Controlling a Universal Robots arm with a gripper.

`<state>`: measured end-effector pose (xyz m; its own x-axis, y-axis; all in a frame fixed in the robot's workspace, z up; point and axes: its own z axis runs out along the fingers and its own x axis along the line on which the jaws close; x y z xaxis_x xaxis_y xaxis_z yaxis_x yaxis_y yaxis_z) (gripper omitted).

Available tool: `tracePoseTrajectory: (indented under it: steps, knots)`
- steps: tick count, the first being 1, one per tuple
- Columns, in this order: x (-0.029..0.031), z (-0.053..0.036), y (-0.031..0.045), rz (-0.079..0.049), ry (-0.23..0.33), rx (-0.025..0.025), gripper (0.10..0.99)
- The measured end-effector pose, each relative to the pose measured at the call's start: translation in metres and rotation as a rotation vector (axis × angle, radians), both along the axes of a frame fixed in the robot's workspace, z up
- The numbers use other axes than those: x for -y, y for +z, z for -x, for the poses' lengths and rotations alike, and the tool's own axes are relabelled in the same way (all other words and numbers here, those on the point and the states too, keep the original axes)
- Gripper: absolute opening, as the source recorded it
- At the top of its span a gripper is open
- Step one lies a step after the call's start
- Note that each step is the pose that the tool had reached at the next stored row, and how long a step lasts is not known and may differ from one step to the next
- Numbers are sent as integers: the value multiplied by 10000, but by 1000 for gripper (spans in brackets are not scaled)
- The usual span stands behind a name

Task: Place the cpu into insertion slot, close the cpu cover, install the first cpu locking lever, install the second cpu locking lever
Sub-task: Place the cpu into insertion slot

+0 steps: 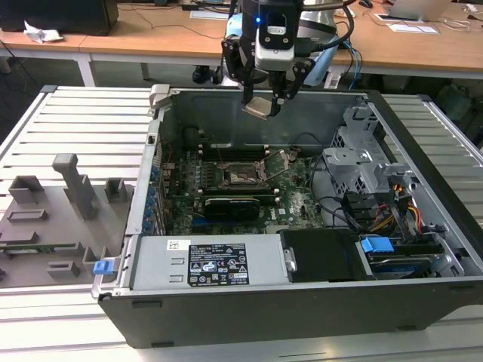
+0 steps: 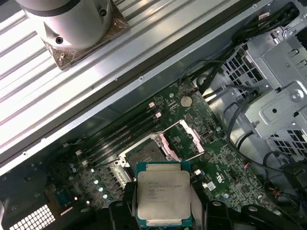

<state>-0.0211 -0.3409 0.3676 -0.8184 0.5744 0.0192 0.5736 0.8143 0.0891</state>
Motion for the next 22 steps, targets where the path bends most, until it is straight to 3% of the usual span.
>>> tracePoseTrajectory:
  steps: [12, 22]
  knots:
    - [0, 12, -100, 1, -914, 0, 537]
    - [0, 19, -112, 1, -1834, -1, 537]
